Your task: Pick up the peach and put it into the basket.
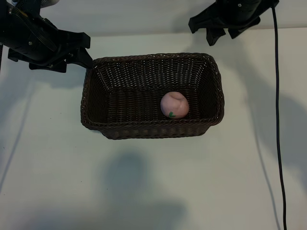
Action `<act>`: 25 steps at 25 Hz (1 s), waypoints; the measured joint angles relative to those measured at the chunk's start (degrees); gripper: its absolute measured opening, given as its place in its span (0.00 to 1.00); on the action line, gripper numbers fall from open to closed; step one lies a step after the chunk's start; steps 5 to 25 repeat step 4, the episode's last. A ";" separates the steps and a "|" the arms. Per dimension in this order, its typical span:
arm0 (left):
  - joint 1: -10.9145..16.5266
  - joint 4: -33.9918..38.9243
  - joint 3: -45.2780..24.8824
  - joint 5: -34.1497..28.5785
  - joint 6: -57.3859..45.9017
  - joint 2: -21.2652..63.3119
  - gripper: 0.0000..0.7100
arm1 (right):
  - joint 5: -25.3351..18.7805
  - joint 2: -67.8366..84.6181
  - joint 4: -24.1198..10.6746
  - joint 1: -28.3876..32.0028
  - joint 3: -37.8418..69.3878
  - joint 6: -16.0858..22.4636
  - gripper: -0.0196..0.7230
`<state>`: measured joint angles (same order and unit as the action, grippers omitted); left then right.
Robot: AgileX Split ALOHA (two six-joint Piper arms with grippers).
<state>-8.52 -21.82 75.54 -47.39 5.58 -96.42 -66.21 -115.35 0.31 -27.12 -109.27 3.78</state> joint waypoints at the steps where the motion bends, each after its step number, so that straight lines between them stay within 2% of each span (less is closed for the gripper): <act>1: 0.00 0.00 0.00 0.00 0.00 0.00 0.80 | 0.87 0.00 0.00 0.00 0.00 0.00 0.66; 4: 0.00 0.00 0.00 0.00 0.00 0.00 0.80 | 3.59 0.00 0.10 0.00 0.00 0.02 0.62; 25: 0.00 0.00 0.00 0.00 0.00 0.00 0.80 | 3.59 0.00 0.10 0.00 0.00 0.02 0.62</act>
